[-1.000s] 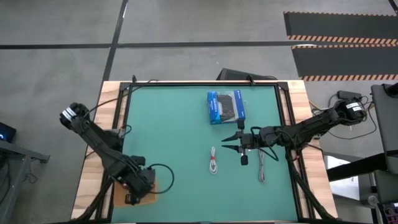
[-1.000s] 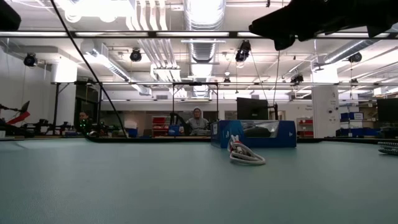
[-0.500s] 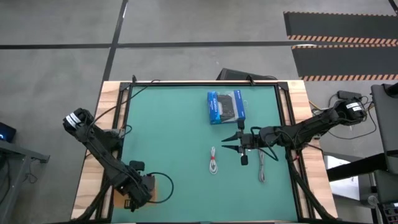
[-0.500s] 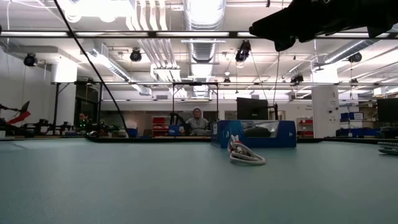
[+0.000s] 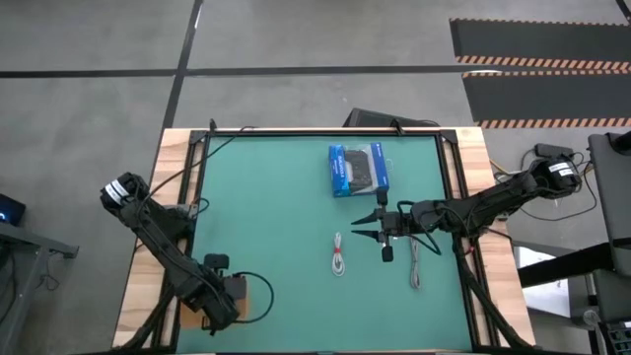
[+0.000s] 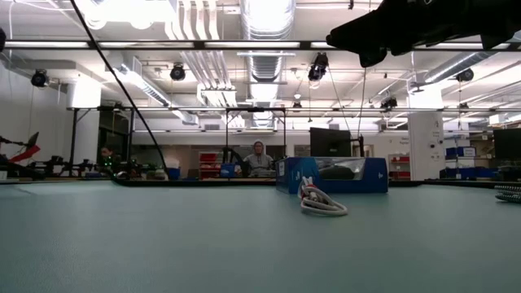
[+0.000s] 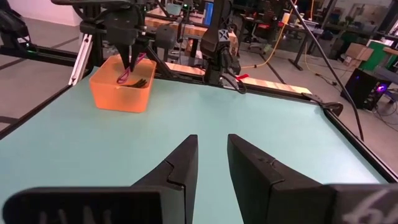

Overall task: Pick and place USB-C Cables
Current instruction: Put the pink charger cable into the orange bin

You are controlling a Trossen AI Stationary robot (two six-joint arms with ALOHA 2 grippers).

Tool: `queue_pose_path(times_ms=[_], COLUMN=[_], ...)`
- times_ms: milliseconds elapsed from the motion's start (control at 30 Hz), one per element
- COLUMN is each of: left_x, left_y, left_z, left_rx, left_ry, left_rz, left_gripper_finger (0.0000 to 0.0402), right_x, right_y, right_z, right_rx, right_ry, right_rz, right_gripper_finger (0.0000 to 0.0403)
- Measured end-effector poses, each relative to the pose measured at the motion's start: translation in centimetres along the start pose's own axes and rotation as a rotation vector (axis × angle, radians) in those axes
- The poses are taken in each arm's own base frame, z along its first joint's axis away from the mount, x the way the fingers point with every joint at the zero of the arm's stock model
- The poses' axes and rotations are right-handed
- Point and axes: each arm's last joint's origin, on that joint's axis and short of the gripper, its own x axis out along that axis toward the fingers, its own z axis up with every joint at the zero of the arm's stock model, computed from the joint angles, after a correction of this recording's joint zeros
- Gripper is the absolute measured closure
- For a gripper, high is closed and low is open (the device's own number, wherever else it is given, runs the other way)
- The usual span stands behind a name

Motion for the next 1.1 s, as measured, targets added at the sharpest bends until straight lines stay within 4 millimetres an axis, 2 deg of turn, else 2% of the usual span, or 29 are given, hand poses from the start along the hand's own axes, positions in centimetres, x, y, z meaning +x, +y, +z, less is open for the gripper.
queue_pose_path(times_ms=[433,1100], left_x=[1.6,3.4], left_y=[0.2,1.0], left_z=[-1.4,-1.8], left_rx=[-0.086,-0.087], left_ry=[0.013,0.006], left_rz=[0.059,0.089], left_gripper_finger=[0.0391,0.0391], right_x=[0.0,0.0], right_y=[0.0,0.0], right_z=[0.0,0.0], right_rx=[0.002,0.002], right_ry=[0.001,0.001], right_rz=[0.000,0.000], right_gripper_finger=[0.0326,0.0326])
